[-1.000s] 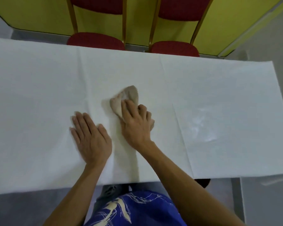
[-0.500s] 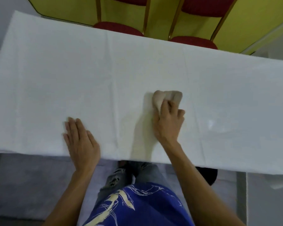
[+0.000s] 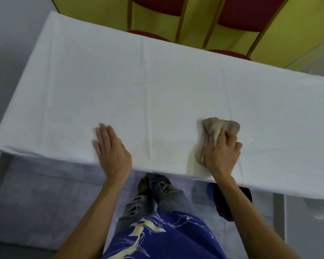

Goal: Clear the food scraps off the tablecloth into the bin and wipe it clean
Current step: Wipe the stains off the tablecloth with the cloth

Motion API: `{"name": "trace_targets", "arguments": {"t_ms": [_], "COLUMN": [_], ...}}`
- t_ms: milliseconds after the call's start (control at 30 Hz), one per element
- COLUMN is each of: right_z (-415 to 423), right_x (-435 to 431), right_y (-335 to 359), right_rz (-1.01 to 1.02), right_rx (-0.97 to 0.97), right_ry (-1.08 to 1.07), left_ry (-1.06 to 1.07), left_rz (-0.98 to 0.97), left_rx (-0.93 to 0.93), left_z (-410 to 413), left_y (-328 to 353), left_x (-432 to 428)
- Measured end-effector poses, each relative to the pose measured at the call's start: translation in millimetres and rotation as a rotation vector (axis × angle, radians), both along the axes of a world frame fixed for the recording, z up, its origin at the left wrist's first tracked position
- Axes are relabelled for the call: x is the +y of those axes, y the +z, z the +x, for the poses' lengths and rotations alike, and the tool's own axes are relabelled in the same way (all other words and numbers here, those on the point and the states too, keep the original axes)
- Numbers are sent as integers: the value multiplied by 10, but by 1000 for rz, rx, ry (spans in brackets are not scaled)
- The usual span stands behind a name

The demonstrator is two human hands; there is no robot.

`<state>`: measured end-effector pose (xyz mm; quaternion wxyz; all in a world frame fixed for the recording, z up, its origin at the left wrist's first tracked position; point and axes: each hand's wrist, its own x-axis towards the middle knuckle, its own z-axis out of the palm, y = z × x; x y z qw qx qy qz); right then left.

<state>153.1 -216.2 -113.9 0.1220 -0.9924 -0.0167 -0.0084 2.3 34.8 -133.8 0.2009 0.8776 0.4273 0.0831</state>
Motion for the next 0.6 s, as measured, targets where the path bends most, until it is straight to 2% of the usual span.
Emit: {"name": "trace_targets", "arguments": {"t_ms": [33,100,167,267,333,400,500,600], "right_z": [-110,-445,-767,-875,-732,-507,-168,-68], "right_x": [123,528,927,1037,752,292,-419,-573], "right_y": [-42,-76,-46,109,115,92,107,106], "right_rz": [-18,-119,-61,87,35,0,5,7], "right_rx": [-6,-3,24,-31,-59,-46,-27,26], "right_ry": [41,281,486,537,572,480,95,-194], "left_ry": [14,-40,-112,-176,-223,-242,-169,-171], "left_rz": [-34,-71,-77,-57,-12,12,-59,-119], "left_rx": [-5,-21,-13,49,51,67,124,85], "left_z": [63,190,232,128,73,72,134,401], "left_y": [36,74,59,-5,-22,-19,53,221], "left_x": [-52,-225,-390,-406,-360,-365,-407,-669]}}
